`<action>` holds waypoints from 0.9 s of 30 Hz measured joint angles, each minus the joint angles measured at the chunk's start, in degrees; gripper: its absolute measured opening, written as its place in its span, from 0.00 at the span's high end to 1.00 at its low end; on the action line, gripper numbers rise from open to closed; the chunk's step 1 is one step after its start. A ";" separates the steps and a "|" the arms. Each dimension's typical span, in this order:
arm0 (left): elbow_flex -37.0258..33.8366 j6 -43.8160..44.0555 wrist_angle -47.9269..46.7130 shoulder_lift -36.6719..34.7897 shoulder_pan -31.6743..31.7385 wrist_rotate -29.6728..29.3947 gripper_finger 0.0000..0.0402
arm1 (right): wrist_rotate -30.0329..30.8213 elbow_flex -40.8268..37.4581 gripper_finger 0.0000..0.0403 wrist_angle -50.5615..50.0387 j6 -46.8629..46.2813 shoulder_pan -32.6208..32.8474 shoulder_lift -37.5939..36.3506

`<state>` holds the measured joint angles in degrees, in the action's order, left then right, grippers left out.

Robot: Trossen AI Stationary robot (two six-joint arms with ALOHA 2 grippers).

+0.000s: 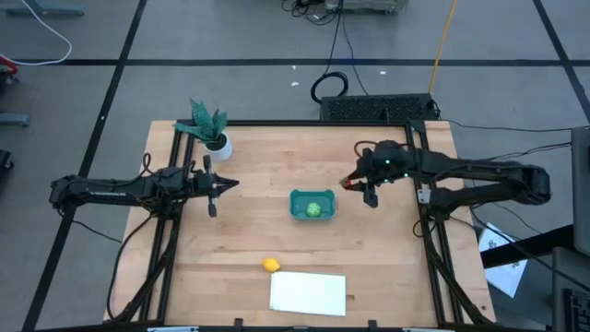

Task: Pick and placing Produce into tupperware
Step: Put the red strawberry into the blue bin

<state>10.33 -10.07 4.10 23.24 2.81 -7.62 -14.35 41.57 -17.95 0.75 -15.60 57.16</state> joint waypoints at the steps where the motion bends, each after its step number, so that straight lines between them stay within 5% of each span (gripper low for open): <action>1: 0.00 0.00 0.01 0.01 0.00 0.00 0.99 | -0.34 -0.24 0.71 0.28 -0.03 0.36 -0.87; 27: 0.00 0.02 0.07 0.00 0.01 0.00 0.97 | -3.94 -26.13 0.71 36.70 -11.22 4.14 -17.66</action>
<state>10.33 -10.04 4.16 23.24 2.82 -7.62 -18.29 15.44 18.75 -10.47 -11.46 39.51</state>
